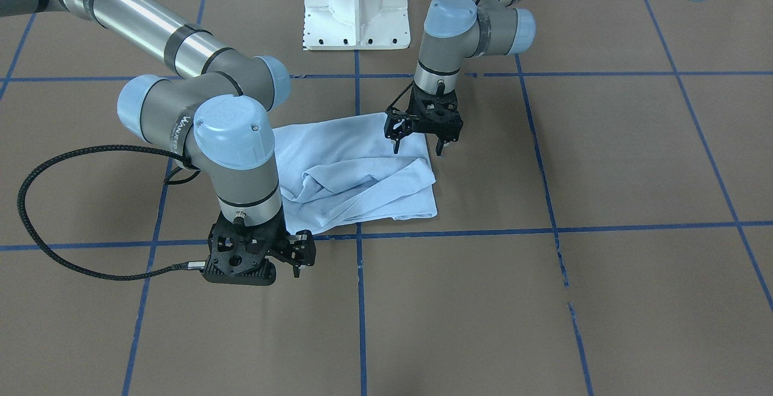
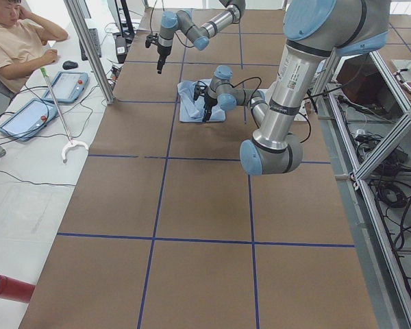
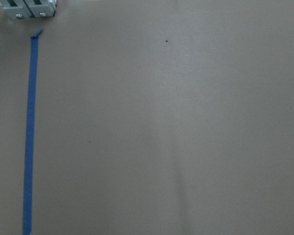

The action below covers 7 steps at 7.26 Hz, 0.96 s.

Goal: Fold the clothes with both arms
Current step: 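Release and raise the right gripper away while the left gripper holds, then release the shirt with the left gripper and lift it away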

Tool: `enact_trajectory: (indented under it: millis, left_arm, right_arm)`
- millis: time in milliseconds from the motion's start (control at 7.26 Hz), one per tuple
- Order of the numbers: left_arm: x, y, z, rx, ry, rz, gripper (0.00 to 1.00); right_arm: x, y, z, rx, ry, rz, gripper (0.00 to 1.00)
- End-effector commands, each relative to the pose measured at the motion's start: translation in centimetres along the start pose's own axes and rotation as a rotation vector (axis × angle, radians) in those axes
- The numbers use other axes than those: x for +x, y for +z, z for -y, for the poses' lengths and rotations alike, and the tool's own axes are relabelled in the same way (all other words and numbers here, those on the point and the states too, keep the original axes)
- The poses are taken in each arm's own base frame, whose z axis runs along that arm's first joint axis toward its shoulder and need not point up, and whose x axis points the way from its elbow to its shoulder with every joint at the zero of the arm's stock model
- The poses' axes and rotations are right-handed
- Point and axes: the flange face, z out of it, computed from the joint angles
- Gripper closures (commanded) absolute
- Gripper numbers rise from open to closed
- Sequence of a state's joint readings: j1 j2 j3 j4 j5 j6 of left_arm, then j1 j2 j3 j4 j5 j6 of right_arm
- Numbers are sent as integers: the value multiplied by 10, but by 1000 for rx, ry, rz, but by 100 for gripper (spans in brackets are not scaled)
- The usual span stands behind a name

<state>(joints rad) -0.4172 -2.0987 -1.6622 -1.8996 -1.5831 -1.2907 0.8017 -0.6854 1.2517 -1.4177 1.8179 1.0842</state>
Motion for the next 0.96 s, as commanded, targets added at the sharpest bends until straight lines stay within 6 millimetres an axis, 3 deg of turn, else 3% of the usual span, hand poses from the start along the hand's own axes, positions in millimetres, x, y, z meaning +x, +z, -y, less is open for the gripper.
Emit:
enact_trajectory:
  millis: [0, 276, 551, 827]
  left_arm:
    - [-5, 14, 3, 1, -1, 32, 0]
    - [-6, 16, 15, 13, -10, 39, 0]
    - [-8, 24, 69, 62, -46, 72, 0]
    - [-24, 48, 123, 96, -41, 145, 0]
  right_arm:
    - [1, 2, -2, -2, -3, 0, 0]
    - [1, 3, -2, -1, -5, 2, 0]
    - [0, 2, -2, 3, -7, 9, 0]
    - [1, 2, -2, 3, -8, 11, 0]
